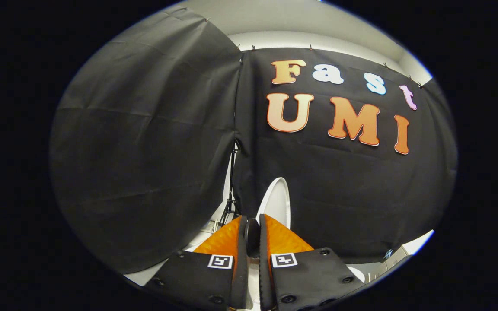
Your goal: Open the toilet lid.
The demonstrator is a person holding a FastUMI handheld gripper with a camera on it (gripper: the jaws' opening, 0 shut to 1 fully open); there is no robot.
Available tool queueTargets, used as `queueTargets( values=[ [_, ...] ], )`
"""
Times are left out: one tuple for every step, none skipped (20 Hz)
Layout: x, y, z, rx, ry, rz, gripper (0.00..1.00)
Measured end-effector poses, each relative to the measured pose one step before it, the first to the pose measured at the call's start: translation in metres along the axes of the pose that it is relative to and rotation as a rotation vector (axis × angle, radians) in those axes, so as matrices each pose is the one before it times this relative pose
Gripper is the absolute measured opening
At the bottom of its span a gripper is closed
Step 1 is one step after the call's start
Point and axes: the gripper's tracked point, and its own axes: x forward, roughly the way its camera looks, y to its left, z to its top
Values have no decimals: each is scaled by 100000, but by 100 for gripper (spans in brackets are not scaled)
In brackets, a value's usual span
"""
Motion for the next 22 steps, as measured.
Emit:
queueTargets(
  values=[
    [-257, -78, -24, 513, -4, 729, 19],
    [83, 70, -112, 1460, 920, 1607, 19],
    [-50, 62, -46, 1530, 51, 1210, 27],
    [-116, -386, 371, -106, 97, -437, 35],
    [-136, -372, 702, -1120, -1527, -373, 43],
    [-501, -428, 1022, -1436, -2144, -926, 51],
    [-301, -255, 982, -590, -2119, 311, 59],
    [-564, 225, 939, 624, -2194, 1616, 67],
    [-523, 33, 888, 1034, -1385, 1152, 75],
    [-334, -482, 637, 1139, -1469, 997, 83],
    [-457, -697, 765, 609, -1071, 248, 86],
    [-33, -1122, 721, 752, -778, 72, 89],
    [-235, -1194, 730, 1127, -458, -99, 89],
    [-179, -1449, 851, 1167, -1087, -587, 89],
    [-213, -1605, 791, 1415, -1387, -948, 89],
    [-366, -1894, 860, 1415, -1151, -1405, 89],
    [-243, -1756, 658, 1420, -970, -1237, 89],
    [-288, -1711, 531, 1021, -639, -1411, 89],
    [-449, -1888, 384, 252, -316, -1350, 89],
    [-689, -2040, 181, 131, -412, -1718, 89],
    [-661, -2072, 143, -117, -760, -1313, 89],
    [-797, -1989, -1, -481, -310, -1653, 89]
  ],
)
